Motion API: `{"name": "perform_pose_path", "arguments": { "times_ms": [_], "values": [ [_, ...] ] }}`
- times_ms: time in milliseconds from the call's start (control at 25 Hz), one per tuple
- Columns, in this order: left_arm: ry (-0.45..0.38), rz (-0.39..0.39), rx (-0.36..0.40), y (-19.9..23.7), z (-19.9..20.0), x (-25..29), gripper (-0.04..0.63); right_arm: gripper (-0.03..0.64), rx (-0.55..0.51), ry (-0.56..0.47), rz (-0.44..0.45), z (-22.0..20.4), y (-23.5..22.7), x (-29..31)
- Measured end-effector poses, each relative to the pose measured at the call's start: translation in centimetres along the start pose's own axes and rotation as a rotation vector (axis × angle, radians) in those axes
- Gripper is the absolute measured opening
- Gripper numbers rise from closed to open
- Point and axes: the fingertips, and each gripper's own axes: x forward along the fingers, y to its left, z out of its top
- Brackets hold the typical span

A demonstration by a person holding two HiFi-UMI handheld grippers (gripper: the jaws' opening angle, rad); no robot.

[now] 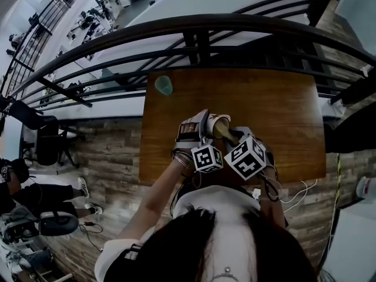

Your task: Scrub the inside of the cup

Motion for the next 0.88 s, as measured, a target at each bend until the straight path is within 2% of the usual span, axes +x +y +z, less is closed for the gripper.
{"name": "perform_pose_path", "arguments": {
  "times_ms": [520,880],
  "values": [
    [-0.028,-0.041,0.107,-1.9,0.8,-0.1,0.388,0.109,-0.015,0.129,0.115,-1.5,1.6,0.5],
    [-0.045,-0.049,0.142,-2.0,1.1,-0.3,0.388,0.109,0.031,0.136,0.189,-1.4,2.1,0.7]
  ]
}}
